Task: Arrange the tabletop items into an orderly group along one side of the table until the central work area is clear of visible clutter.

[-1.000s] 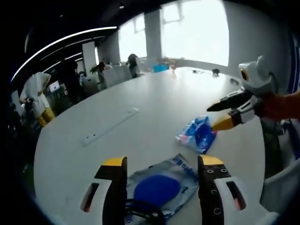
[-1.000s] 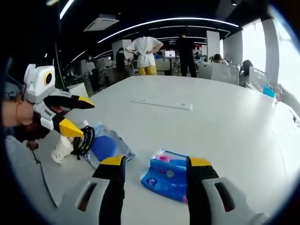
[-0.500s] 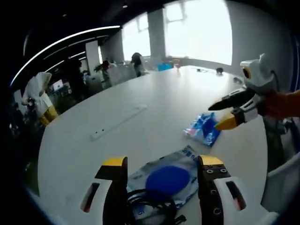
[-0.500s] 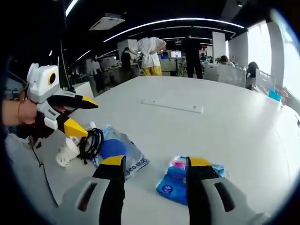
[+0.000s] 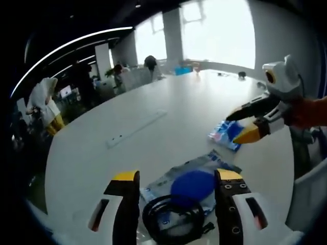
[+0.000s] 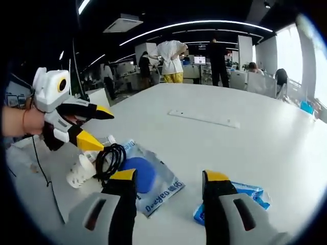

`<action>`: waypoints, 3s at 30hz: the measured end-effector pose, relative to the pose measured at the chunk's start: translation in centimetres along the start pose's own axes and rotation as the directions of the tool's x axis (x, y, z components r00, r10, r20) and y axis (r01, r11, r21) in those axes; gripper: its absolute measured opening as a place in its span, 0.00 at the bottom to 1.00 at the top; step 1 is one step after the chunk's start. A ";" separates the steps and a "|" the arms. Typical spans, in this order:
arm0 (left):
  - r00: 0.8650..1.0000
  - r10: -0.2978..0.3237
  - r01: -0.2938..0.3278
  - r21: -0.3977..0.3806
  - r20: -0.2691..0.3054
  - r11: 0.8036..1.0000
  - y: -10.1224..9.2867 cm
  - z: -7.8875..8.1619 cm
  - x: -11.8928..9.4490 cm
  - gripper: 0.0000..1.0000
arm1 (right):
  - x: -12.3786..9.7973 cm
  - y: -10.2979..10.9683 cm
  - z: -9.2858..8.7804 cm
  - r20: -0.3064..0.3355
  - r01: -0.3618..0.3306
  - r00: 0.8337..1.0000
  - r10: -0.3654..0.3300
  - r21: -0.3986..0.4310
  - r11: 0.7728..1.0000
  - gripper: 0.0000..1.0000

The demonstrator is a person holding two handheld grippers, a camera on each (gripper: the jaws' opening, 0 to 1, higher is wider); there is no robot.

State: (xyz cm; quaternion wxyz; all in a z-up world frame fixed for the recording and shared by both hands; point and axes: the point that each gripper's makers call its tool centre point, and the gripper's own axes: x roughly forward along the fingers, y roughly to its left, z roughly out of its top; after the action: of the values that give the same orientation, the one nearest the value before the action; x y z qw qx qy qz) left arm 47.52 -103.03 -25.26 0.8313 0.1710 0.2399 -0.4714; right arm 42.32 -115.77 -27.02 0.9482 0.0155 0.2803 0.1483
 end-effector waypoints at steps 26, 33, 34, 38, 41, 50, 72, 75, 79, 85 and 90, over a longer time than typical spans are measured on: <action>0.999 0.031 -0.031 -0.001 -0.043 1.000 4.4 -3.8 -2.4 0.52 | 3.8 6.3 0.9 -0.008 -0.087 0.996 0.087 -0.019 0.996 0.48; 0.999 0.023 -0.022 0.010 -0.046 1.000 5.0 -4.2 -2.5 0.50 | 4.2 7.5 1.1 -0.012 -0.097 0.995 0.096 -0.026 0.995 0.47; 0.999 0.021 -0.020 0.015 -0.049 1.000 5.1 -4.3 -2.5 0.50 | 4.3 7.6 1.1 -0.013 -0.098 0.995 0.097 -0.027 0.995 0.47; 0.998 0.012 -0.010 0.029 -0.060 1.000 5.4 -4.7 -2.5 0.49 | 4.7 8.5 1.0 -0.017 -0.104 0.994 0.104 -0.028 0.994 0.47; 0.998 0.006 -0.004 0.038 -0.067 0.999 5.6 -5.1 -2.5 0.47 | 4.9 8.9 0.8 -0.025 -0.107 0.994 0.106 -0.028 0.994 0.46; 0.996 -0.012 0.019 0.075 -0.090 0.997 5.9 -6.0 -2.4 0.44 | 5.9 10.2 0.5 -0.037 -0.116 0.993 0.115 -0.025 0.993 0.45; 0.988 -0.053 0.071 0.125 -0.143 0.990 5.0 -8.0 -1.4 0.36 | 7.7 11.3 -1.1 -0.076 -0.119 0.990 0.117 -0.015 0.993 0.33; 0.987 -0.058 0.078 0.127 -0.150 0.989 4.9 -8.2 -1.2 0.35 | 7.9 11.4 -1.3 -0.083 -0.120 0.989 0.119 -0.010 0.993 0.32; 0.985 -0.065 0.087 0.134 -0.162 0.987 4.8 -8.5 -1.0 0.32 | 8.1 11.4 -1.5 -0.088 -0.121 0.989 0.119 -0.008 0.993 0.30; 0.980 -0.080 0.107 0.142 -0.181 0.984 4.4 -9.0 -0.6 0.26 | 8.5 11.2 -1.8 -0.100 -0.117 0.988 0.116 -0.001 0.993 0.28; 0.977 -0.088 0.118 0.151 -0.192 0.981 4.2 -9.2 -0.2 0.24 | 8.9 11.2 -2.0 -0.106 -0.120 0.987 0.120 0.005 0.993 0.27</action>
State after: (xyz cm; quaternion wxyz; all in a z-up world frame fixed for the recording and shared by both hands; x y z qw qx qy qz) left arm 48.84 -96.10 -32.50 0.7631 0.2679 0.2857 -0.5140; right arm 45.31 -102.64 -32.16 0.9214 0.0236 0.3287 0.2060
